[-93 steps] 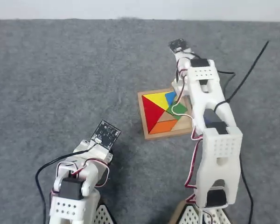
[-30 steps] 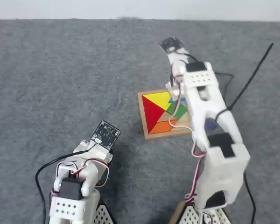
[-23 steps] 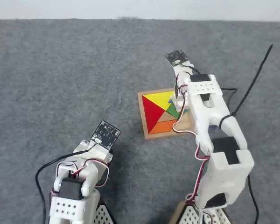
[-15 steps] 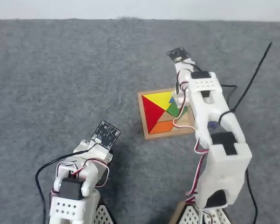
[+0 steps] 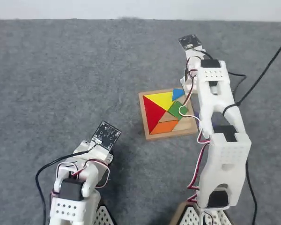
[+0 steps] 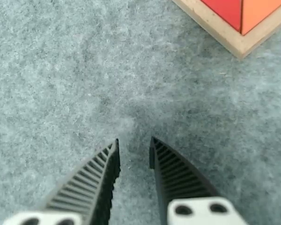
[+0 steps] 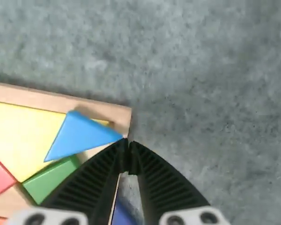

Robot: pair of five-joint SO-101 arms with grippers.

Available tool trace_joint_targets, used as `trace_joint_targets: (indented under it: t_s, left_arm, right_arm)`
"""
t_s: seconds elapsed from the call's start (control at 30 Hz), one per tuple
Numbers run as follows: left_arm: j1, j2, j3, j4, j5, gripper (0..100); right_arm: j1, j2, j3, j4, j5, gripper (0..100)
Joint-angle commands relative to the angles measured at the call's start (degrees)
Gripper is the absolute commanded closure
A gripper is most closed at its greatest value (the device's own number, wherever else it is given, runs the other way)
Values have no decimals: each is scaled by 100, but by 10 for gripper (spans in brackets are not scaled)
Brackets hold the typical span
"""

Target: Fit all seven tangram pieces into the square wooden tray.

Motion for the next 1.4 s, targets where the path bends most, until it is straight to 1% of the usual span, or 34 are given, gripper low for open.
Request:
trace_joint_targets:
  t_s: [0.0, 0.13, 0.23, 0.3, 0.4, 0.57, 0.83, 0.93, 1.13, 1.37]
  left_arm:
    - [-44, -70, -75, 26, -62, 902]
    - [-44, -70, -75, 26, -62, 902]
    - [-44, -70, -75, 26, -62, 902]
    - [-44, -70, -75, 26, -62, 902]
    - [-44, -70, -75, 26, -62, 902]
    - [-44, -70, -75, 26, -62, 902]
    - [-44, -70, -75, 26, -62, 902]
    - [-44, -70, -75, 26, -62, 902]
    - [-44, -70, -75, 26, -62, 902]
    - [-44, -70, -75, 26, -62, 902]
  right_arm:
    - [13, -136, -360, 92, 9, 992]
    - [-374, -444, -404, 48, -220, 992]
    - [-875, -620, -422, -31, -264, 992]
    - [-1156, -585, -422, -110, -264, 992]
    - [-1323, -347, -422, -207, -264, 992]
    - [-1279, -84, -404, -145, -237, 992]
    - [-884, 31, -378, 207, -202, 992]
    - [-892, 84, -378, 382, 0, 992]
    - [-901, 207, -378, 497, 44, 992]
    - [-927, -75, -229, 716, 88, 992]
